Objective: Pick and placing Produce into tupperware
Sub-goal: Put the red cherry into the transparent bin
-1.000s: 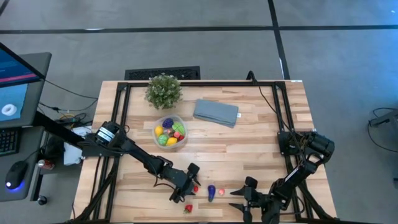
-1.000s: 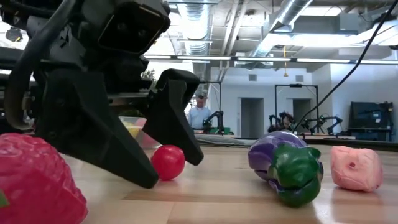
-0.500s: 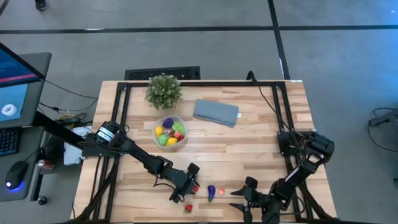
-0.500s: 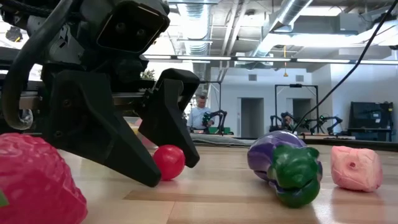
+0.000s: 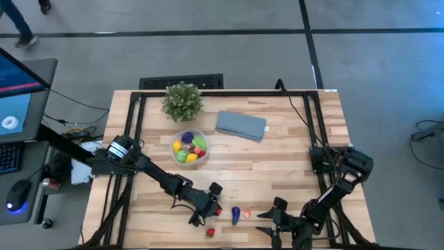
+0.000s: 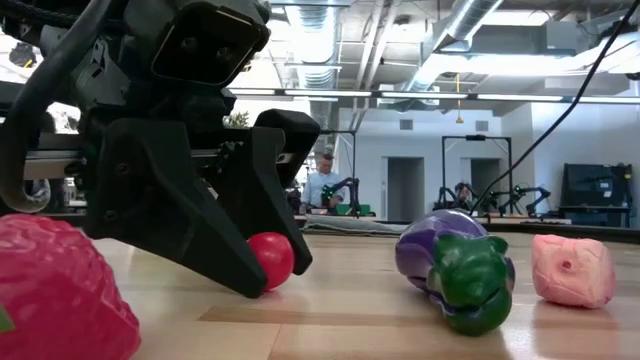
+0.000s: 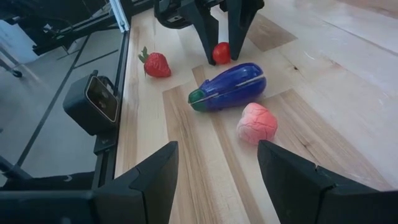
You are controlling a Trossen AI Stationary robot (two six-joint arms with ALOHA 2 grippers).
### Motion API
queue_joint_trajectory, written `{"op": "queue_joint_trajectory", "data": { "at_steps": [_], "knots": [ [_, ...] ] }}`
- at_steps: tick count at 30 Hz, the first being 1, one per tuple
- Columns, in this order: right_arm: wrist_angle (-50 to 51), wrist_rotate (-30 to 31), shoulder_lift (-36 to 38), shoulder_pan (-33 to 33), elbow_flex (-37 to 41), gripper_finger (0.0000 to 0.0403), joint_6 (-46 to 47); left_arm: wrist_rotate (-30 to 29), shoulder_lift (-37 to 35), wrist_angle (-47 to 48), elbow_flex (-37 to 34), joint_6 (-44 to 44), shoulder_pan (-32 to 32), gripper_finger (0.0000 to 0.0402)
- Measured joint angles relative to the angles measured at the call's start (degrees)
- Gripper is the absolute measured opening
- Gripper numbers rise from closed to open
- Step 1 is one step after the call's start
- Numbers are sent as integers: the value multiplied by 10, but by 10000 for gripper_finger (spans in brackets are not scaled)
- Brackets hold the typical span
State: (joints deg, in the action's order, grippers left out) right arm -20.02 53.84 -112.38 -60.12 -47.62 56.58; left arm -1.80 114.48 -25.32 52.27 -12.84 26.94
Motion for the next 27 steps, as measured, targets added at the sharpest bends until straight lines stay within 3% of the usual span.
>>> {"op": "queue_joint_trajectory", "data": {
  "at_steps": [10,22,27],
  "knots": [
    [0,0,0,0,0,244,0,-59,-14,26,0,-19,0,111],
    [-1,0,0,-2,0,244,0,-191,-135,234,0,-19,0,112],
    [-2,0,0,-2,0,244,0,-216,-163,301,0,4,0,112]
  ]
}}
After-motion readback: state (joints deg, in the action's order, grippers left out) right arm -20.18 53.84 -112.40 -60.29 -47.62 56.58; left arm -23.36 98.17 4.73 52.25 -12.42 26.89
